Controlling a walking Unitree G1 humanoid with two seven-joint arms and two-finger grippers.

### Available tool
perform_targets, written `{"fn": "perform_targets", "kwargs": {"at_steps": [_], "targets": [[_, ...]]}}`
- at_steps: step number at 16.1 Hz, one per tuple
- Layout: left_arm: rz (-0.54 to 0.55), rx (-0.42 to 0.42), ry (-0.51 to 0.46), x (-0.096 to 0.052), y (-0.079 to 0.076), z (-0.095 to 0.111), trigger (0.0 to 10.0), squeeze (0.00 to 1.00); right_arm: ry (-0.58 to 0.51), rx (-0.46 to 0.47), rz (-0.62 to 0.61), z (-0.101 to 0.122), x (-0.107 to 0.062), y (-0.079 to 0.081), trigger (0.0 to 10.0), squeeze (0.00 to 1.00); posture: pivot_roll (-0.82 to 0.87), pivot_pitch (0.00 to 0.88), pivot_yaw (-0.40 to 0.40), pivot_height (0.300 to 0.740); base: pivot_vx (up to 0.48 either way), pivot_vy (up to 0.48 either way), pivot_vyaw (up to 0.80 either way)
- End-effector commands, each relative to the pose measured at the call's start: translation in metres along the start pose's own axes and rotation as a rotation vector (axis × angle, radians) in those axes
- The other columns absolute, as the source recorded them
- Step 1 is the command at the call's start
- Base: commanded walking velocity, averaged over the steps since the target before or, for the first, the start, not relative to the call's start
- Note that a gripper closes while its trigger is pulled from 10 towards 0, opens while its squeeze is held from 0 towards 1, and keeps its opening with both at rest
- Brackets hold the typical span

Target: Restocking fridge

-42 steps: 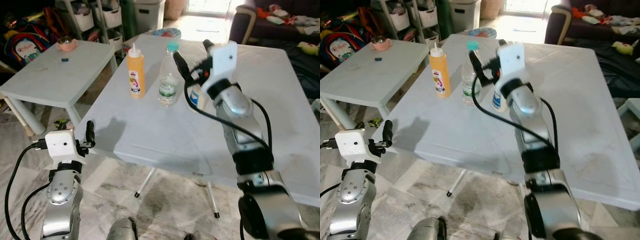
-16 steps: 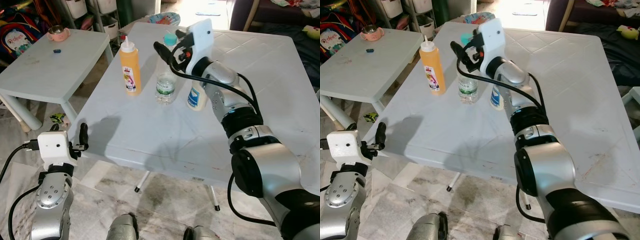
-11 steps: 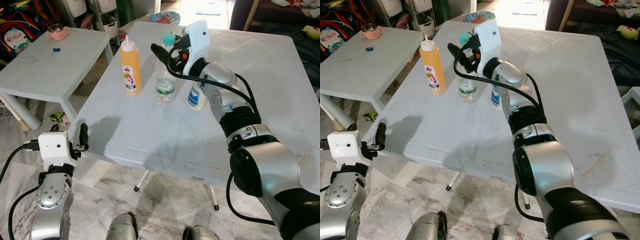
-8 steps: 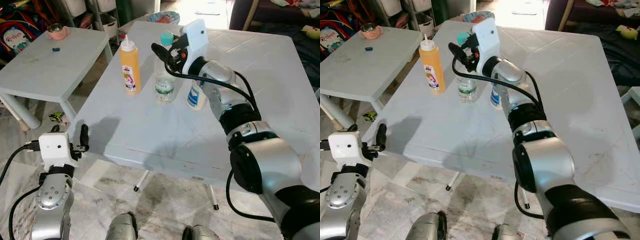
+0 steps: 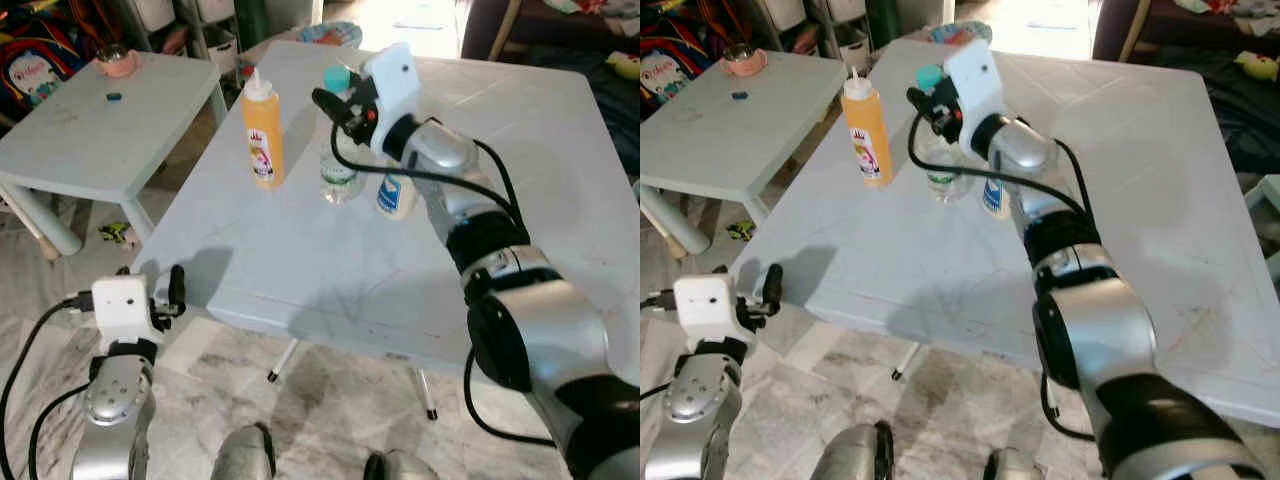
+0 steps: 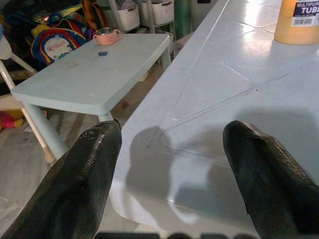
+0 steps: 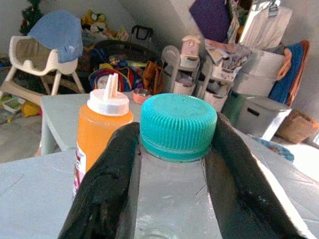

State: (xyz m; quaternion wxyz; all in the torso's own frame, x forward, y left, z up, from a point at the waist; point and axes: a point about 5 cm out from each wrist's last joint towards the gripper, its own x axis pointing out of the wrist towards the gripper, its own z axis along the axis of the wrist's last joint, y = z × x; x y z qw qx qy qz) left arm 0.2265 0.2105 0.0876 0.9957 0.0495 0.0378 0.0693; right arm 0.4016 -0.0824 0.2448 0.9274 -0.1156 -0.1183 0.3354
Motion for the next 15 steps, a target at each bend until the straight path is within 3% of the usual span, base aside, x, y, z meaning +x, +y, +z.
{"fn": "perform_targets", "kwargs": {"at_steps": [1, 5, 6, 7, 10, 15], "targets": [[0.004, 0.008, 0.016, 0.000, -0.001, -0.002, 10.0, 0.00, -0.026, -0.019, 0.016, 0.003, -0.004, -0.002, 0.0, 0.00, 0.19, 0.108, 0.011, 0.740, 0.000, 0.000, 0.00], [0.026, 0.011, 0.030, -0.001, 0.006, -0.005, 10.0, 0.00, -0.127, 0.080, -0.114, 0.004, -0.034, -0.003, 0.0, 0.00, 0.17, 0.107, 0.012, 0.740, 0.000, 0.000, 0.00], [0.022, 0.010, 0.027, 0.001, 0.005, -0.004, 10.0, 0.00, -0.170, 0.112, -0.123, 0.006, -0.043, 0.008, 9.7, 0.00, 0.15, 0.101, 0.019, 0.740, 0.000, 0.000, 0.00], [0.019, 0.009, 0.026, 0.002, 0.005, -0.004, 10.0, 0.00, -0.181, 0.132, -0.131, 0.006, -0.045, 0.011, 9.7, 0.00, 0.15, 0.100, 0.019, 0.740, 0.000, 0.000, 0.00], [0.003, 0.007, 0.030, 0.008, 0.000, -0.007, 10.0, 0.00, -0.265, 0.328, -0.213, 0.011, -0.061, 0.032, 10.0, 0.00, 0.14, 0.078, 0.016, 0.740, -0.262, 0.000, 0.00], [0.001, 0.001, 0.033, 0.011, -0.003, -0.010, 10.0, 0.00, -0.235, 0.412, -0.241, 0.012, -0.072, 0.046, 10.0, 0.00, 0.13, 0.051, 0.006, 0.740, -0.292, 0.000, 0.00]]}}
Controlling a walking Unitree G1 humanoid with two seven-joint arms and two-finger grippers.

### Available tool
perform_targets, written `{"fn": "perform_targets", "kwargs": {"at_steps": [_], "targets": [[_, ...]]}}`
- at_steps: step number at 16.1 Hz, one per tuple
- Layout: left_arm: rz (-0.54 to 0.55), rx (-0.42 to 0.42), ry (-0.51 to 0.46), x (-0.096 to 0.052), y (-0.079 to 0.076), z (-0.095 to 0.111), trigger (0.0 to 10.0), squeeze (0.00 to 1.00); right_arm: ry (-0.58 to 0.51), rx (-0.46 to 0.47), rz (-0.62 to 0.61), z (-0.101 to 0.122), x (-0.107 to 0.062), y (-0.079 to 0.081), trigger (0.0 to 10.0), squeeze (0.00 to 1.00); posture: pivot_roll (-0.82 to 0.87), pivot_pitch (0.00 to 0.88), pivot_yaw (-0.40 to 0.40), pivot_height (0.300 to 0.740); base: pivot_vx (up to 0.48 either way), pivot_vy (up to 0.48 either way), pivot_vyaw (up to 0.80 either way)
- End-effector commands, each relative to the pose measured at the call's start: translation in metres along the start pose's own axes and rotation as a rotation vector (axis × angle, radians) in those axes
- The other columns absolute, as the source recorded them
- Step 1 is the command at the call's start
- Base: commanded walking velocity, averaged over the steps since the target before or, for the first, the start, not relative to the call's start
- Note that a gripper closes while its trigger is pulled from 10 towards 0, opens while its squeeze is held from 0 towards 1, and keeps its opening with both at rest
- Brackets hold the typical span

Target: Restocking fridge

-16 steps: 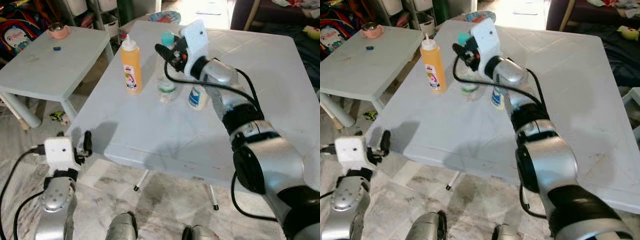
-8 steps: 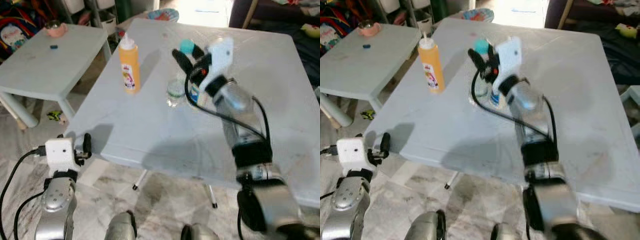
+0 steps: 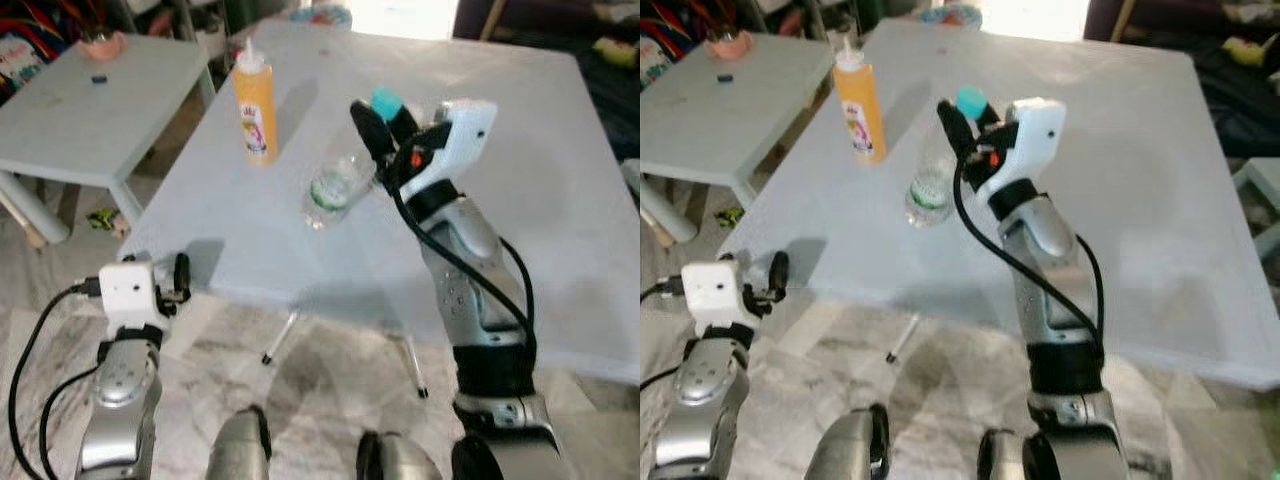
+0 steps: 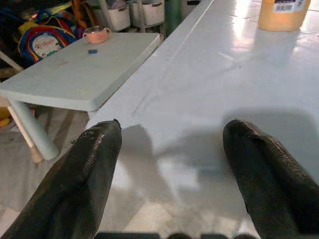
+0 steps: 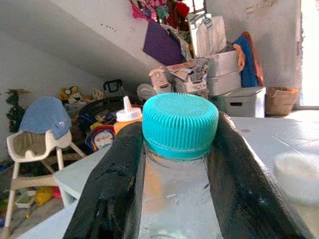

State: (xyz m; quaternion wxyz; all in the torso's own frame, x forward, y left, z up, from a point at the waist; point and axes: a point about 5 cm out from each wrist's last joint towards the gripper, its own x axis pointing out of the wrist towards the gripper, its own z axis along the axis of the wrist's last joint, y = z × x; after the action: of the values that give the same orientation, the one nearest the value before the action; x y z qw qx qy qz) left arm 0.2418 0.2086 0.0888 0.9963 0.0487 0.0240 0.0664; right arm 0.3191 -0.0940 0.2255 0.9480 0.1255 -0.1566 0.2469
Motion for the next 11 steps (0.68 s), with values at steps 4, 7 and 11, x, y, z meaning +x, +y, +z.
{"fn": "perform_targets", "kwargs": {"at_steps": [4, 7, 11], "targets": [[0.022, -0.003, 0.057, -0.002, 0.001, -0.013, 10.0, 0.00, 0.136, -0.009, -0.077, -0.031, -0.026, -0.009, 10.0, 0.00, 0.12, 0.046, 0.005, 0.740, -0.327, 0.000, 0.00], [0.019, -0.002, 0.055, 0.002, 0.000, -0.014, 10.0, 0.00, 0.151, -0.036, -0.072, -0.034, -0.032, -0.007, 10.0, 0.00, 0.11, 0.043, 0.007, 0.740, -0.328, 0.000, 0.15], [0.016, -0.004, 0.052, 0.004, -0.002, -0.015, 10.0, 0.00, 0.159, -0.064, -0.037, -0.039, -0.038, -0.004, 10.0, 0.00, 0.10, 0.037, 0.006, 0.740, -0.338, 0.000, 0.80]]}}
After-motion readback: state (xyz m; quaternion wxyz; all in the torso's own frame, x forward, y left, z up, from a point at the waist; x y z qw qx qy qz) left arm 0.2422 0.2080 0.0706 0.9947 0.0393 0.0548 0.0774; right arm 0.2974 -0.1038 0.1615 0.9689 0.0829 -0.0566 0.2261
